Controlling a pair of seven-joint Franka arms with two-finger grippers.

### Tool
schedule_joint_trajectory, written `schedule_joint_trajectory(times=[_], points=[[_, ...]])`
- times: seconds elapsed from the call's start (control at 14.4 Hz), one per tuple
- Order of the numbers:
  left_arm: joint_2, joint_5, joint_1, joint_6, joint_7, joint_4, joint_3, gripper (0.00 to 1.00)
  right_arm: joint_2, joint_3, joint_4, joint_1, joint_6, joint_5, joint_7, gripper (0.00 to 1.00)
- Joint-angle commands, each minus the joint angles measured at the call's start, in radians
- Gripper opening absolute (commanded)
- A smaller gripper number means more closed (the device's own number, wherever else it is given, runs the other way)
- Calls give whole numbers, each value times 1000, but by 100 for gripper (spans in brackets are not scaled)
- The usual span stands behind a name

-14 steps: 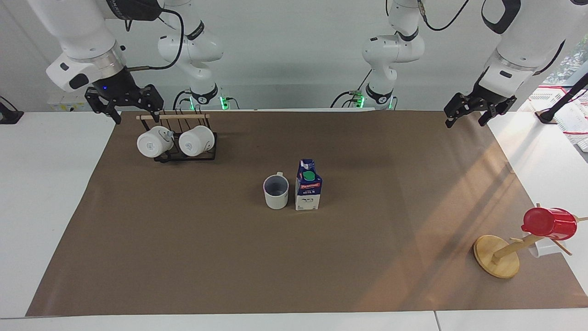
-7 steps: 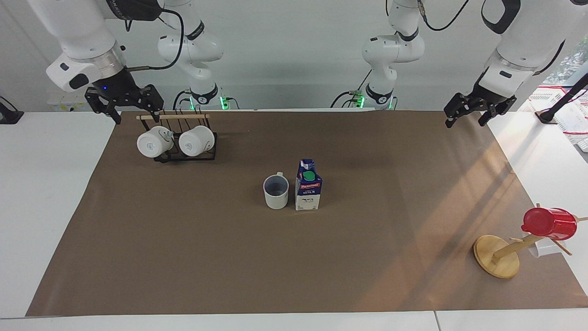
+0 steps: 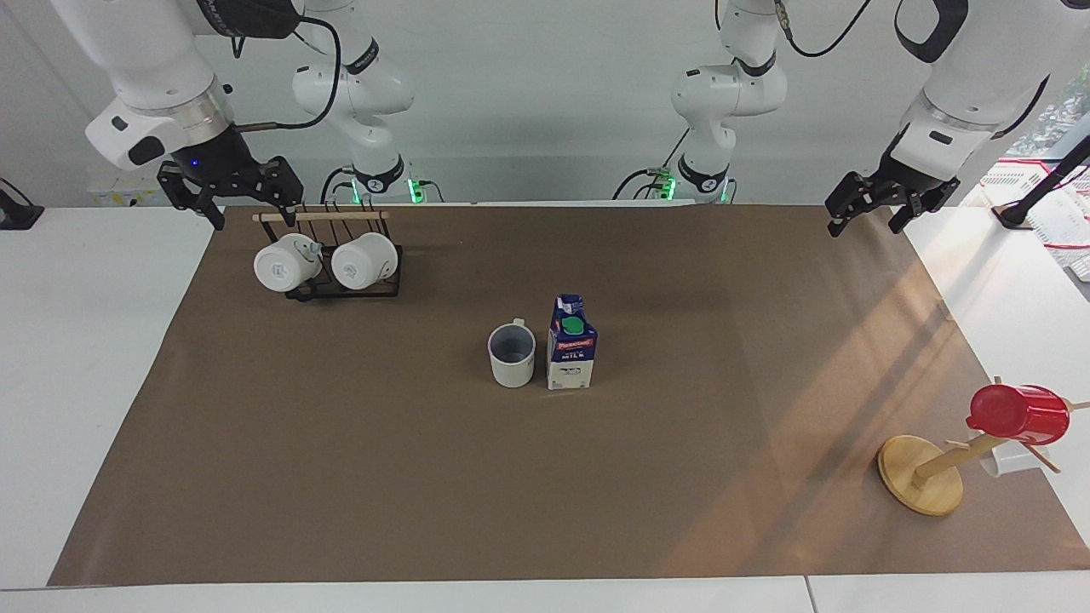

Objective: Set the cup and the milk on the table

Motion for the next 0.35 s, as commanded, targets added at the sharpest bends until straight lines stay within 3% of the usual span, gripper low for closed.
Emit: schedule_joint_trajectory(times=[0.0,0.28], points=[[-26,-20,9,8,11,-27,0,100,-16,3,-19,-3,12,4,-9,100],[-26,-18,1,14,19,-29,0,100,-16,3,-19,-3,12,4,-9,100]])
